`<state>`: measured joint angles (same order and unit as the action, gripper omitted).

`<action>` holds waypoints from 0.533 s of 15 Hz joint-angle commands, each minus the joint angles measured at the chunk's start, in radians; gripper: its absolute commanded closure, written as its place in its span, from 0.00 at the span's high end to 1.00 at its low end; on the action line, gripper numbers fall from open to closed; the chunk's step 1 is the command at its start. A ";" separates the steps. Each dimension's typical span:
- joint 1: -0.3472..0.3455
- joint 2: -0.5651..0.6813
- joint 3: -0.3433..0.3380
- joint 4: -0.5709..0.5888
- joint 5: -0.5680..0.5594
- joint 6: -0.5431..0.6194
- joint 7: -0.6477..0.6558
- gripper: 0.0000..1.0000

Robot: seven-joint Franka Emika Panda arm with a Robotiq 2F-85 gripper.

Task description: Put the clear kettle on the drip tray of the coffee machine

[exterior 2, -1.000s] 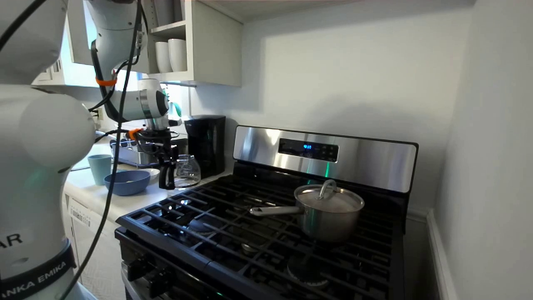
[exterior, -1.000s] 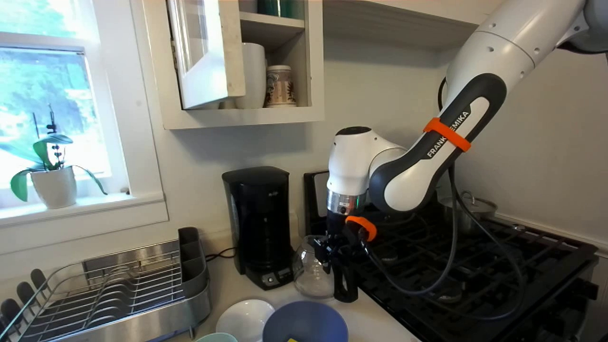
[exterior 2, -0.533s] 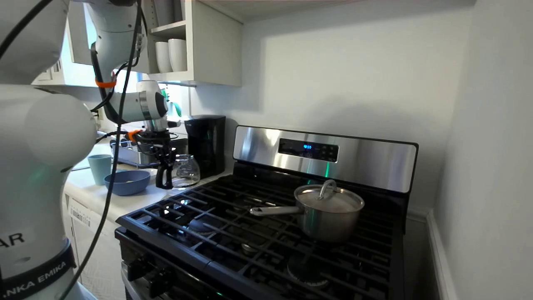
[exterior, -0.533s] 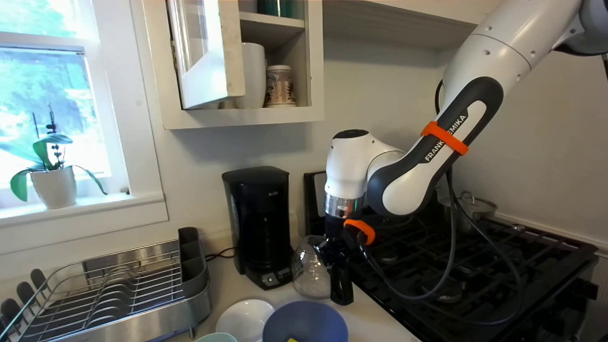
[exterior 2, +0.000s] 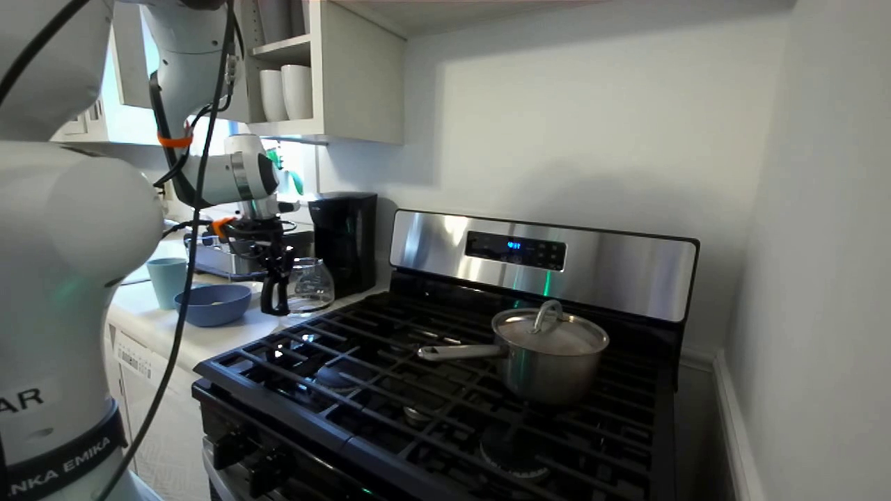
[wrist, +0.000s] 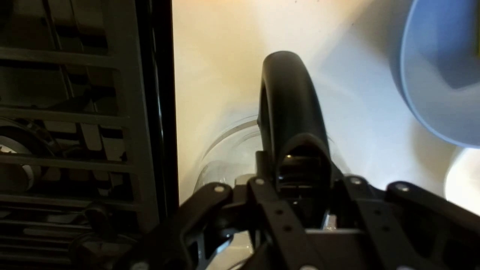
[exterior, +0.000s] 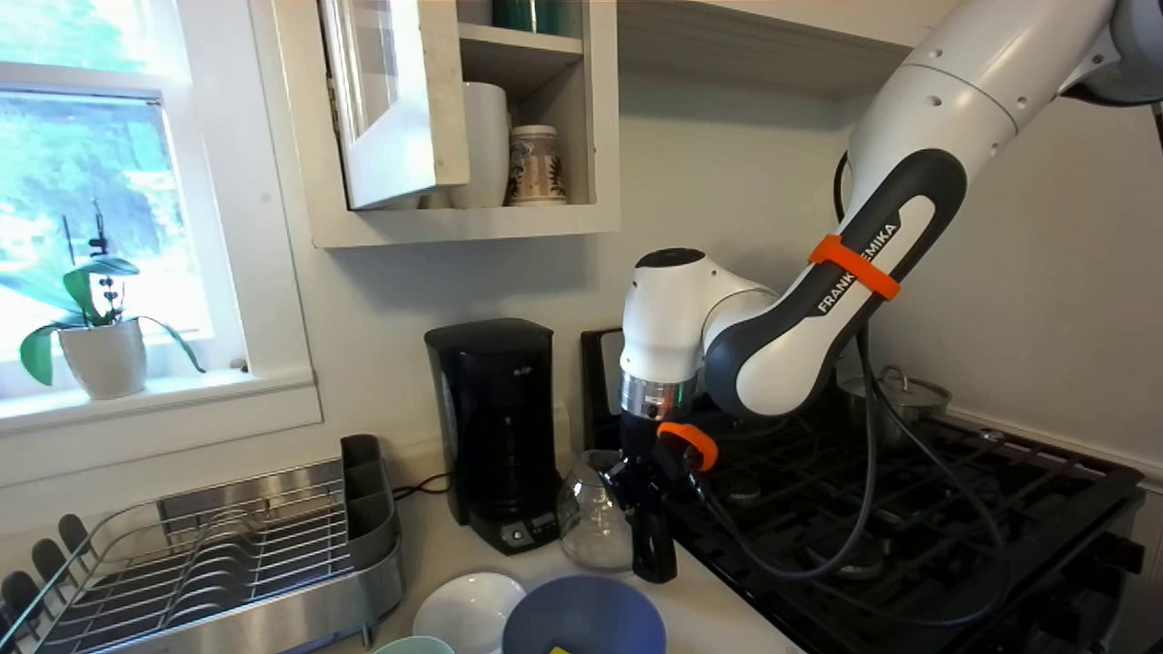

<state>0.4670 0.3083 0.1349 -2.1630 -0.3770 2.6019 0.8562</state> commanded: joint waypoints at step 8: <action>0.019 -0.066 -0.016 0.001 -0.106 0.041 0.103 0.08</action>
<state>0.4832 0.2813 0.1264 -2.1636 -0.4473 2.6085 0.9268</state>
